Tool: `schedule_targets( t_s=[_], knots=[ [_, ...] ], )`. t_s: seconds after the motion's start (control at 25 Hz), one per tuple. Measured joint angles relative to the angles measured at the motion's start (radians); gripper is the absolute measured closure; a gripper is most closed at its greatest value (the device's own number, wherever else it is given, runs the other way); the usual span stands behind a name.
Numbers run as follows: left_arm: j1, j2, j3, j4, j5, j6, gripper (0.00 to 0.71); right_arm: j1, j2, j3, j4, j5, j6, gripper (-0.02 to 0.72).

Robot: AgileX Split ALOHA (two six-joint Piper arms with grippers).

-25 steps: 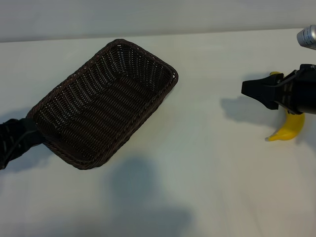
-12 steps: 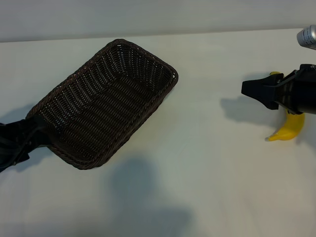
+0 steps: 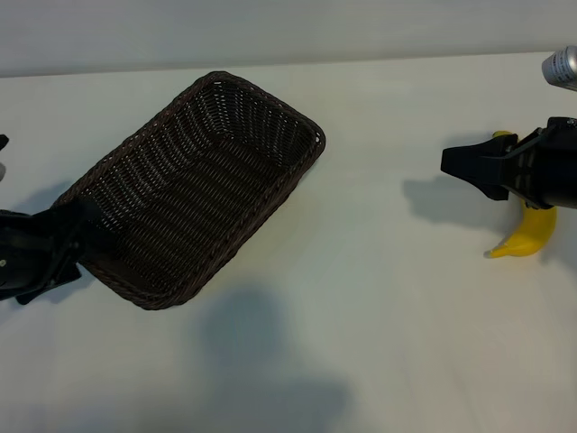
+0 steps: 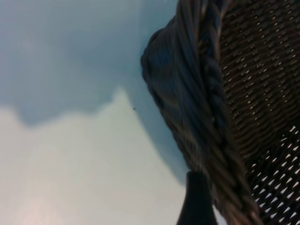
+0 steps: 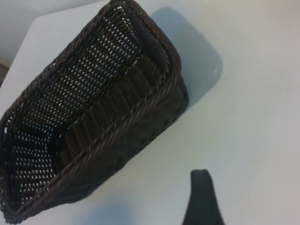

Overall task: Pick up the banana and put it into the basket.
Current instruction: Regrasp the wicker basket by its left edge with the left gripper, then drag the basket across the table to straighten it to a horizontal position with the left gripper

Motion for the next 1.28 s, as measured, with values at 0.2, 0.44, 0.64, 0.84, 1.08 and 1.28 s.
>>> schedule_targets(
  t_s=[0.2,0.44,0.64,0.84,1.08,1.28],
  knots=[
    [0.0,0.05,0.0,-0.117,-0.01,0.109,0.152,0.0,0.0,0.0,0.0,0.0,-0.001,0.191],
    [0.0,0.121,0.0,-0.217,-0.028,0.199,0.152,0.0,0.0,0.0,0.0,0.001,-0.001,0.191],
    [-0.053,0.179,0.0,-0.274,-0.101,0.242,0.152,0.0,0.0,0.0,0.0,0.001,-0.002,0.191],
    [-0.131,0.224,0.0,-0.298,-0.201,0.246,0.152,0.0,0.0,0.0,0.0,0.001,-0.003,0.191],
    [-0.14,0.225,0.0,-0.301,-0.244,0.246,0.152,0.0,0.0,0.0,0.0,0.001,-0.003,0.191],
    [-0.14,0.225,0.0,-0.301,-0.25,0.246,0.16,0.0,0.0,0.0,0.0,0.001,-0.004,0.191]
  ],
)
